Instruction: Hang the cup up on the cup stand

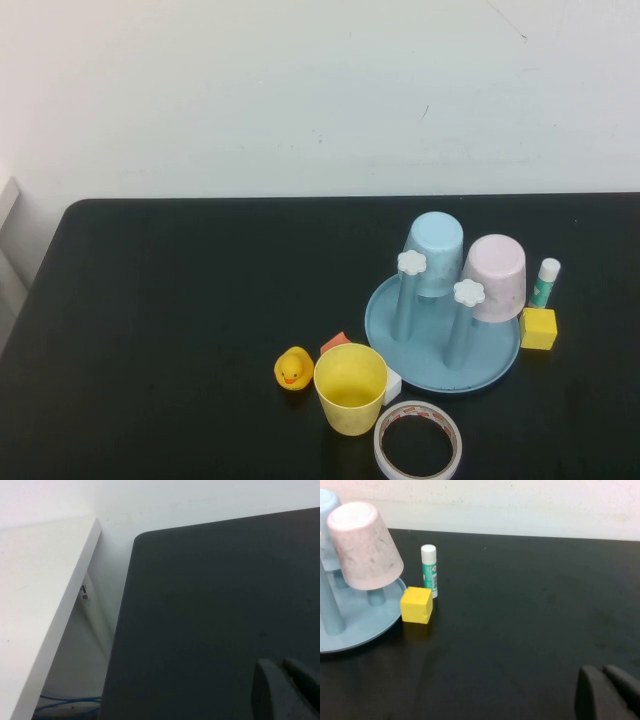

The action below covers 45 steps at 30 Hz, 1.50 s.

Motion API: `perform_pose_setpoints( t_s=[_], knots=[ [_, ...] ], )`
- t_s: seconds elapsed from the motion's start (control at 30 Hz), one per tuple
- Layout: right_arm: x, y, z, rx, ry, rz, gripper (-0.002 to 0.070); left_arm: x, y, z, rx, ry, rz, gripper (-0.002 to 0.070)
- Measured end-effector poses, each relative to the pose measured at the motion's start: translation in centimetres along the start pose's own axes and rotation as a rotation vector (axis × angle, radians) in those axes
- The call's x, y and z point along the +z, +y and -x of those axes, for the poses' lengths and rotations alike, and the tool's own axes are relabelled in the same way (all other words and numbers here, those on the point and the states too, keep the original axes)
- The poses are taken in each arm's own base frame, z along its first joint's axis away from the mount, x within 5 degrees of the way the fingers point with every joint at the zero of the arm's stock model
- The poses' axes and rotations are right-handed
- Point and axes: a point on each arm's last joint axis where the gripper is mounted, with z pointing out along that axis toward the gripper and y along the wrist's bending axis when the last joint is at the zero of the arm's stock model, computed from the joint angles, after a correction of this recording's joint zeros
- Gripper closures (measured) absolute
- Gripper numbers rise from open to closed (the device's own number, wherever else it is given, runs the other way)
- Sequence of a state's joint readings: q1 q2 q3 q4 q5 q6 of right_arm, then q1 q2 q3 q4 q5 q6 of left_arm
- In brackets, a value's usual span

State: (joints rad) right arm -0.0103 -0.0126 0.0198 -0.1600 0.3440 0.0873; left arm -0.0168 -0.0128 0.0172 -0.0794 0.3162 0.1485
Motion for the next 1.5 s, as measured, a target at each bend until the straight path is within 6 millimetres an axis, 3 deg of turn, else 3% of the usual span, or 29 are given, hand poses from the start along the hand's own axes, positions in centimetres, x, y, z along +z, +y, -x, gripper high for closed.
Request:
perform_pose_setpoints(
  t_s=[0.53, 0.63, 0.67, 0.77, 0.9, 1.03, 1.1, 1.2, 1.33, 1.5],
  knots=[
    [0.0, 0.0, 0.0, 0.008, 0.0, 0.003, 0.0678, 0.0, -0.1, 0.1, -0.029, -0.008, -0.007, 0.0677],
    [0.0, 0.3, 0.0, 0.092, 0.002, 0.038, 0.0678, 0.0, -0.7, 0.4, -0.328, -0.034, -0.081, 0.0677],
    [0.0, 0.8, 0.0, 0.217, 0.008, 0.09, 0.0678, -0.1, -1.3, 0.7, -0.664, -0.034, -0.168, 0.0677],
    [-0.2, 1.9, 0.2, 0.499, 0.031, 0.209, 0.0678, -0.3, -1.8, 1.4, -1.017, -0.047, -0.267, 0.0677],
    [-0.5, 3.0, 0.6, 0.824, 0.065, 0.351, 0.0678, -0.3, -1.4, 2.1, -1.157, -0.114, -0.278, 0.0677],
    [-0.6, 3.2, 0.8, 0.833, 0.053, 0.378, 0.0678, -0.4, -1.0, 2.4, -1.207, -0.171, -0.261, 0.0677],
    [-0.5, 3.2, 0.8, 0.805, 0.041, 0.376, 0.0678, -0.4, -1.0, 2.4, -1.171, -0.175, -0.259, 0.0677],
    [-0.5, 3.2, 0.8, 0.774, 0.031, 0.379, 0.0678, -0.9, -1.7, 3.1, -0.884, -0.152, -0.295, 0.0677],
    [-0.6, 3.3, 0.7, 0.657, 0.027, 0.388, 0.0678, -2.6, -2.5, 6.9, -0.54, -0.124, -0.362, 0.0677],
    [-0.6, 3.4, 0.6, 0.581, 0.034, 0.399, 0.0678, -1.3, -2.7, 10.0, -0.279, 0.169, -0.378, 0.0677]
  ],
)
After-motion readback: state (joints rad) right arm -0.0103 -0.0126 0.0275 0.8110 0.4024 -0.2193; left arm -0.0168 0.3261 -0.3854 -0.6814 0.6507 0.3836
